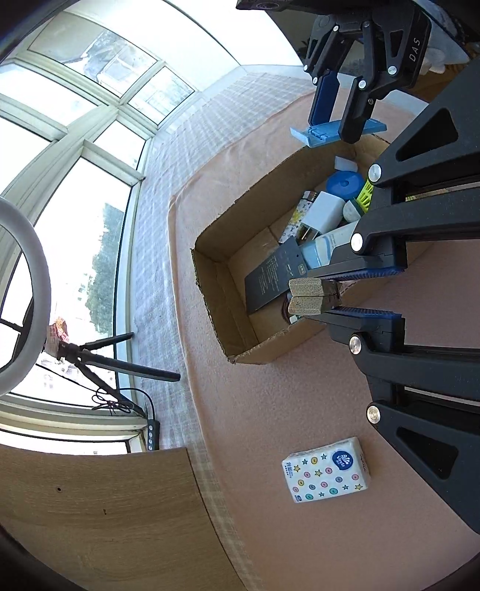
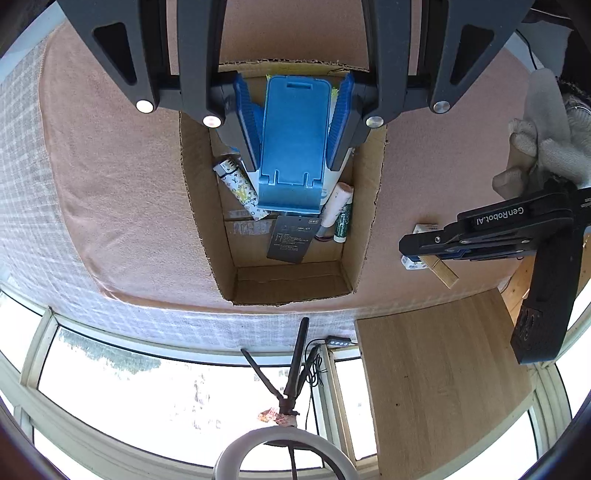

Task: Organize objects
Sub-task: 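Lower the clothespin and phone stand into the box and open both tools, then withdraw both tools from the box and move the left tool to the tissue pack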

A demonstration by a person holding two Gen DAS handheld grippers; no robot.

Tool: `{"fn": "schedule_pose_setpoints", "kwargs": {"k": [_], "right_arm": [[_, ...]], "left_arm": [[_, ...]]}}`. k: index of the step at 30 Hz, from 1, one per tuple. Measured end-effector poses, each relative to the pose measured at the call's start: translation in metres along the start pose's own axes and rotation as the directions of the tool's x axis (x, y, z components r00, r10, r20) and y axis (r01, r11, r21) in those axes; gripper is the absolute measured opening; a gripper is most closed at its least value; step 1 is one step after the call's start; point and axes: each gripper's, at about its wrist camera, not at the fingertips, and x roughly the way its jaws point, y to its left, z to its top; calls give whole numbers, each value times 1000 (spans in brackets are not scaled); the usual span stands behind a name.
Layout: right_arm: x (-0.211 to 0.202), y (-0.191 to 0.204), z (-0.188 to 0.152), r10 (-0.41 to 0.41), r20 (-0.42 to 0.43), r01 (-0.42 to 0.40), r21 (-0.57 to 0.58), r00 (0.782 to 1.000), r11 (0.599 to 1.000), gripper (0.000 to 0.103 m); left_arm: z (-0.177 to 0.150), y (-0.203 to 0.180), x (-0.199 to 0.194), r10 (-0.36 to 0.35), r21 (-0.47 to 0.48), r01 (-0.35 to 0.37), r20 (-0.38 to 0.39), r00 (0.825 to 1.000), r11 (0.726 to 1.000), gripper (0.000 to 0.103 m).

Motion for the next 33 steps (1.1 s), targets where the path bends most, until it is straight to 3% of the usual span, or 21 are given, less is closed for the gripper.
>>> {"fn": "schedule_pose_setpoints", "kwargs": {"k": [14,15,16,17,18,33], "right_arm": [[9,-27,-6,27,-14,-27,18,1000,999,34],[8,-29,-6,18,-9,-18,19,1000,1000,39],[7,-29,-6,11,0,-11,21,1000,1000,49],[5,-30,-6,7,9,-7,21,1000,1000,56],[4,-30,-6,6,14,-7,20,1000,1000,65],[4,-35,-8,30,18,-31,71,999,997,65]], "left_arm": [[42,-51,74,-35,82,40,-66,997,996,14],[44,-53,76,-39,81,44,-66,997,996,16],[45,-56,78,-36,78,42,-70,997,996,34],[46,-56,81,-36,73,42,-76,996,996,62],[47,-57,81,-36,67,41,-70,997,997,71],[43,-37,64,1,55,2,-51,999,999,72]]}}
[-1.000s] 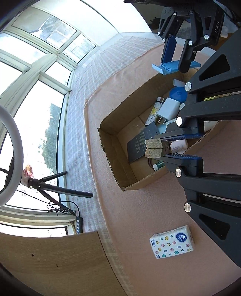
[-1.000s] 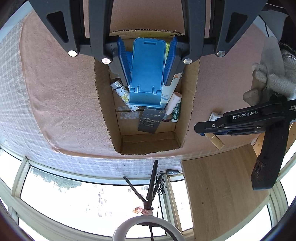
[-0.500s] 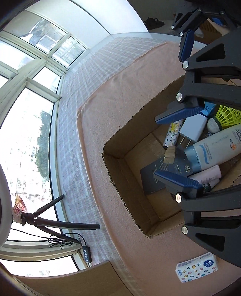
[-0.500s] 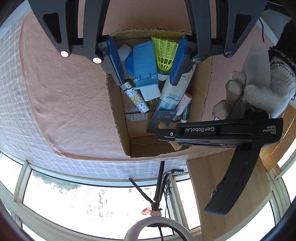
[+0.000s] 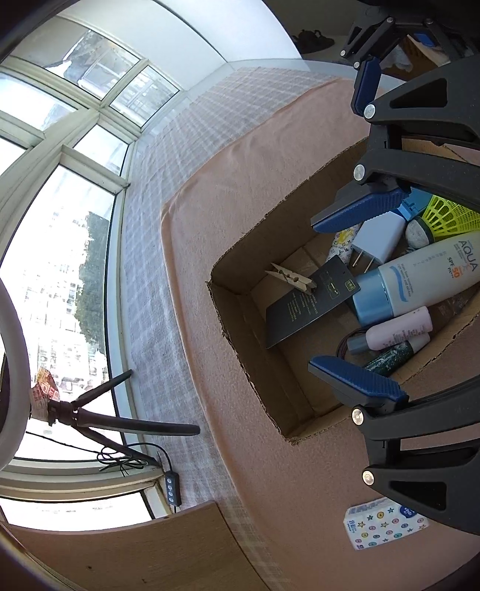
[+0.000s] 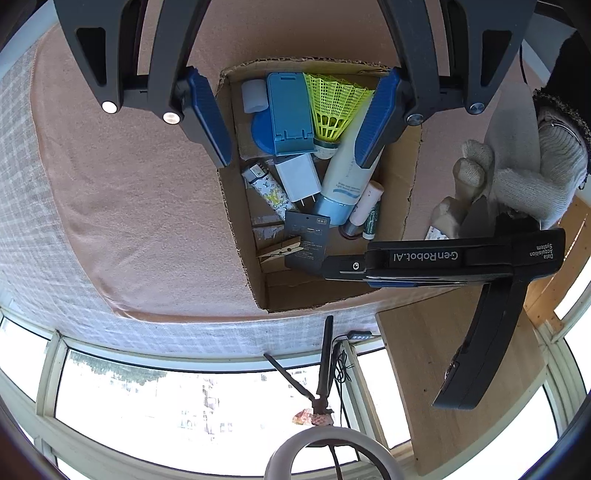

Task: Organize objects
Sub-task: 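Withdraw both tools from the box and move the left tool to the tissue pack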

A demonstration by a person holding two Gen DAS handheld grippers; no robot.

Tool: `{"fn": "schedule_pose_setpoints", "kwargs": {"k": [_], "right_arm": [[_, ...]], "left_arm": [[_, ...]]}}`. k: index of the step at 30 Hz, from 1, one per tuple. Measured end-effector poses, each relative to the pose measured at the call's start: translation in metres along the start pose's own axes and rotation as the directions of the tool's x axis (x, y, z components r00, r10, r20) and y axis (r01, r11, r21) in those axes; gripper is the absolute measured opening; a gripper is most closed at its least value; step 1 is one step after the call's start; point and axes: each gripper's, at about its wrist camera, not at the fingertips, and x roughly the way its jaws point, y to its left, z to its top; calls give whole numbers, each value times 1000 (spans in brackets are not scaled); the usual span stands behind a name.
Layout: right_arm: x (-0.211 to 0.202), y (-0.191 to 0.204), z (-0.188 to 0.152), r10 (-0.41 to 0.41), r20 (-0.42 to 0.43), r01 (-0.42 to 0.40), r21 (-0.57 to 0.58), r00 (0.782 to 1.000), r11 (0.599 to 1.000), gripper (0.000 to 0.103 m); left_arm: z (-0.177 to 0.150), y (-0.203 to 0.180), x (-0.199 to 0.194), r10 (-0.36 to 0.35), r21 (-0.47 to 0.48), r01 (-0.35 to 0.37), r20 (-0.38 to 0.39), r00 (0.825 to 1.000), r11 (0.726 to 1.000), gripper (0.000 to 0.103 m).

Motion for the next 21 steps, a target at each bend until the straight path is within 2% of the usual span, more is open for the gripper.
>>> {"fn": "schedule_pose_setpoints", "kwargs": {"k": [4,11,16,21], "right_arm": [[0,3,-2,14,3,-14,6,1000,1000,65],[2,8,-9,69,10,-69,35,998,997,65],[-3,20,-12,82,27,-82,25,996,996,65],[-9,30,-11,73,46,-74,30,996,997,65]], "left_arm": [[-6,22,-11,49,-12,-49,1,999,999,72],[-16,80,-30,132,-107,-132,-6,991,986,72],[-25,116,-35,193,-134,-194,-20,981,972,72],[-31,160,-35,254,-192,-258,-44,966,947,70]]}}
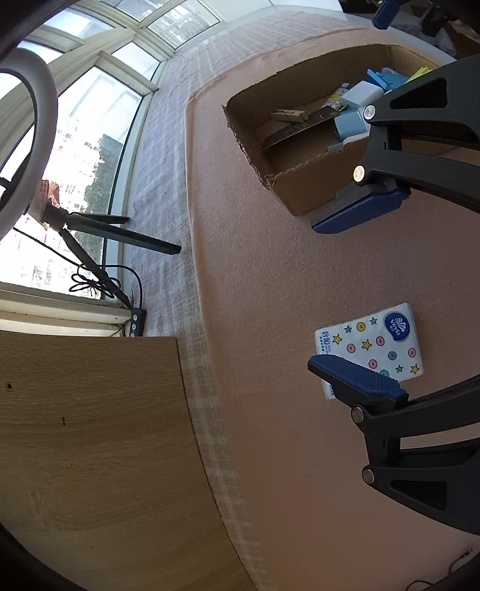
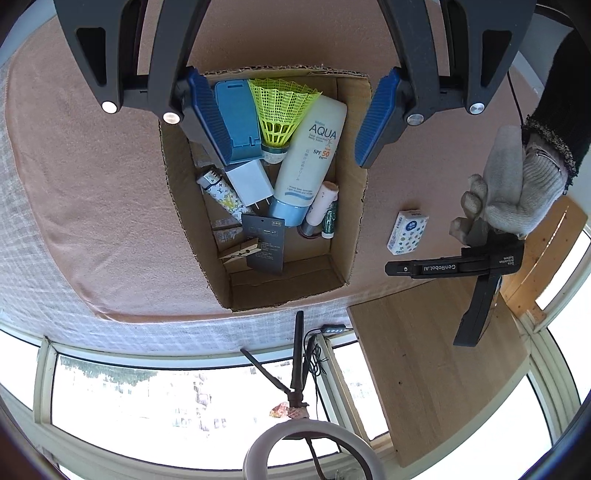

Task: Organize objects
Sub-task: 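Withdraw both tools from the box and move the left tool to the tissue pack, then push the tissue pack across the table with the left tool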

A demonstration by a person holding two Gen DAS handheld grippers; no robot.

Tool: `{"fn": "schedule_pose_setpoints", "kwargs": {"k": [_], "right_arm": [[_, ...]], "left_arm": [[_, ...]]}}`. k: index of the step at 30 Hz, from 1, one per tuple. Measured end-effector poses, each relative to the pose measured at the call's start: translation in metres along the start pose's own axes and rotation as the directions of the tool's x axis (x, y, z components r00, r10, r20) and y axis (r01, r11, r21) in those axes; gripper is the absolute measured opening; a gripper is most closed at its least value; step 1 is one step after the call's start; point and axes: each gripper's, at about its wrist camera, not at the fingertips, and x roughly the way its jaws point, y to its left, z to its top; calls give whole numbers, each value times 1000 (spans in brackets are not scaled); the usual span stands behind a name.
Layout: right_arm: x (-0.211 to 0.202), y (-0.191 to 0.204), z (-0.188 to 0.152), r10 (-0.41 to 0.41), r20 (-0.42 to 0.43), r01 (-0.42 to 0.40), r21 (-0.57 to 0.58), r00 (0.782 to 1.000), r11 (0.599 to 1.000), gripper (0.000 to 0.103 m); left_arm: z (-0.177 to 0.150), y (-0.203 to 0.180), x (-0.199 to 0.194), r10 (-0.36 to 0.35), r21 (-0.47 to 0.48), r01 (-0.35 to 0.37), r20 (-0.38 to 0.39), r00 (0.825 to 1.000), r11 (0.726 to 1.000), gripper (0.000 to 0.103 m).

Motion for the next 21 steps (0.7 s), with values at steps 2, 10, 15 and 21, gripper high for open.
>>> {"fn": "schedule_pose_setpoints", "kwargs": {"k": [2,10,15,21], "right_arm": [[-2,1,1,5,1,-5,15,1000,1000,65],[-7,11,-3,-1,12,1,26,1000,1000,65],[-3,13,-6,-4,-3,4,35,1000,999,65],[1,18,-6,-1,-15,2,30,1000,1000,65]], "left_arm": [[3,14,9,16,-11,-17,-22,1000,1000,64],[15,50,36,0,-82,-7,-83,997,997,49],[14,51,48,-28,-70,20,-116,993,997,43],[2,43,48,-53,-55,47,-124,991,997,35]]}}
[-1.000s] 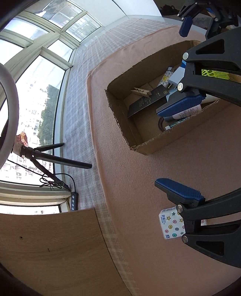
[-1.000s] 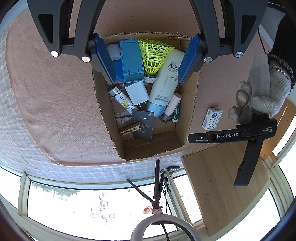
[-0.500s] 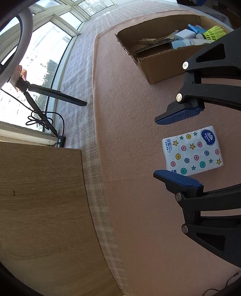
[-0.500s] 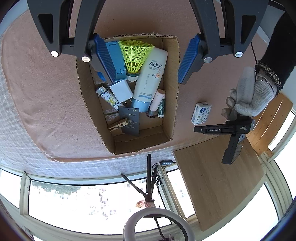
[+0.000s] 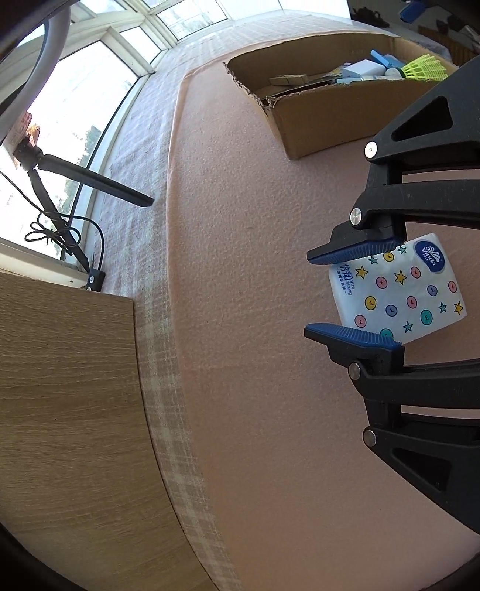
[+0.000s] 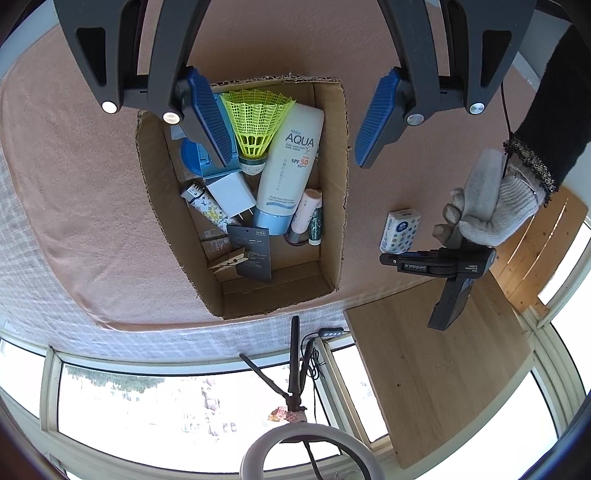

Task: Organize objects
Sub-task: 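Push the tissue pack across the table with the left tool, then grasp the tissue pack with the right tool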

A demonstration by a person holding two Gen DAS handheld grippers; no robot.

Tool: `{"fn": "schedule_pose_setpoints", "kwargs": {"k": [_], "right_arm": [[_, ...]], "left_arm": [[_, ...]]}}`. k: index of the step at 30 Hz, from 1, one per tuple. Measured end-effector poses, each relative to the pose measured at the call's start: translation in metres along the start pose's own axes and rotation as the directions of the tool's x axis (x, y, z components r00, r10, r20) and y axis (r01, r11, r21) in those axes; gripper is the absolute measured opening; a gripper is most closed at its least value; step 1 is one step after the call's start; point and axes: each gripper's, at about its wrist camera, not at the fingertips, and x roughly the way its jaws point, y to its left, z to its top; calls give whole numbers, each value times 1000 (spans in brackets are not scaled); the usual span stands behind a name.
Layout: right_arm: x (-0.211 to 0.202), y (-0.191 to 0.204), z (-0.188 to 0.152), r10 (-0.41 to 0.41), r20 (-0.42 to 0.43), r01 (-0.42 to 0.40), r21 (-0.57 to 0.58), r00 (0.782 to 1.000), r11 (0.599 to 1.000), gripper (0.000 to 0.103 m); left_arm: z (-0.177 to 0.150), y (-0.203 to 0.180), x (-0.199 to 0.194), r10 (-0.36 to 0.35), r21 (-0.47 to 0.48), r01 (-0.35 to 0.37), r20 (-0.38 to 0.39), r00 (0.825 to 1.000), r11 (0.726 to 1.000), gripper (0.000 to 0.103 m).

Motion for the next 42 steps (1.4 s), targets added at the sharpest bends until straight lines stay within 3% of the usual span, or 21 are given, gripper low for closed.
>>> {"fn": "schedule_pose_setpoints", "kwargs": {"k": [6,21,24,27,33,37,42], "right_arm": [[4,15,3,24,-6,-24,-25,1000,999,65],[23,71,-13,166,-81,-173,-93,983,980,65],[28,76,-18,195,-106,-204,-87,975,975,65],[34,80,-19,230,-130,-241,-78,965,967,65],[53,93,-13,310,-197,-331,-87,930,940,65],[73,105,-10,318,-255,-354,-111,913,929,65],[97,120,-9,309,-334,-371,-139,891,918,66]], "left_arm": [[-27,-2,-5,-8,18,8,11,1000,1000,33],[-133,-26,-33,-102,123,100,13,995,987,33],[-144,-24,-46,-91,111,88,27,995,990,33],[-151,-11,-72,-83,56,78,90,992,995,34],[-185,13,-105,-92,-11,94,109,990,996,46],[-211,17,-108,-118,-55,123,85,989,991,59],[-228,12,-102,-135,-82,140,64,989,987,63]]}}
